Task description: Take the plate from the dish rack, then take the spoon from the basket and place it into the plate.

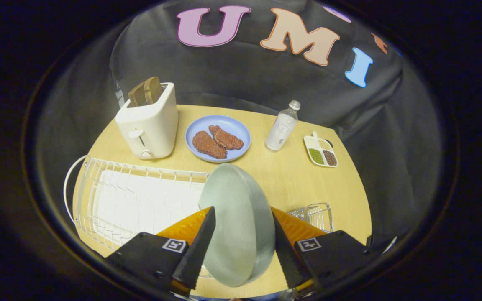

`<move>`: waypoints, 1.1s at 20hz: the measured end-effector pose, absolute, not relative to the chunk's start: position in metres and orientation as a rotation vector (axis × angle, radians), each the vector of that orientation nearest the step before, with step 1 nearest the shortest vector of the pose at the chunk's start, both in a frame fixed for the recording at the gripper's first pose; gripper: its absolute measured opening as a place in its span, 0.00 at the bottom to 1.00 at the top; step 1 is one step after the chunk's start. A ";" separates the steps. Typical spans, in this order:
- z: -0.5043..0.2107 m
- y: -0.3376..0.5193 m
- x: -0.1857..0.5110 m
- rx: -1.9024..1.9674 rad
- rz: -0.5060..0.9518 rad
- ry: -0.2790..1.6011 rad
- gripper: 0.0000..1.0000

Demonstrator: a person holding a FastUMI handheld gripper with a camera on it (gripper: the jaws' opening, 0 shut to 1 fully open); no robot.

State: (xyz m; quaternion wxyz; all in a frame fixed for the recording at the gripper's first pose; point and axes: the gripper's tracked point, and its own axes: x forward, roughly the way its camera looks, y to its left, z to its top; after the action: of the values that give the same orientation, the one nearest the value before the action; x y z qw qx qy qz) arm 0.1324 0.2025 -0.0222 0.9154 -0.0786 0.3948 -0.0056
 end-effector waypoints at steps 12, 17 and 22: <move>-0.048 0.220 0.120 -0.185 -0.052 0.845 0.37; -0.047 0.216 0.113 -0.199 -0.073 0.848 0.36; -0.027 0.211 0.110 -0.211 -0.108 0.800 0.35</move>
State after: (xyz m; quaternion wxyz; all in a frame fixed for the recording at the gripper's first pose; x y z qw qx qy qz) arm 0.1100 0.2115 -0.0273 0.9141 -0.1024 0.3887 -0.0526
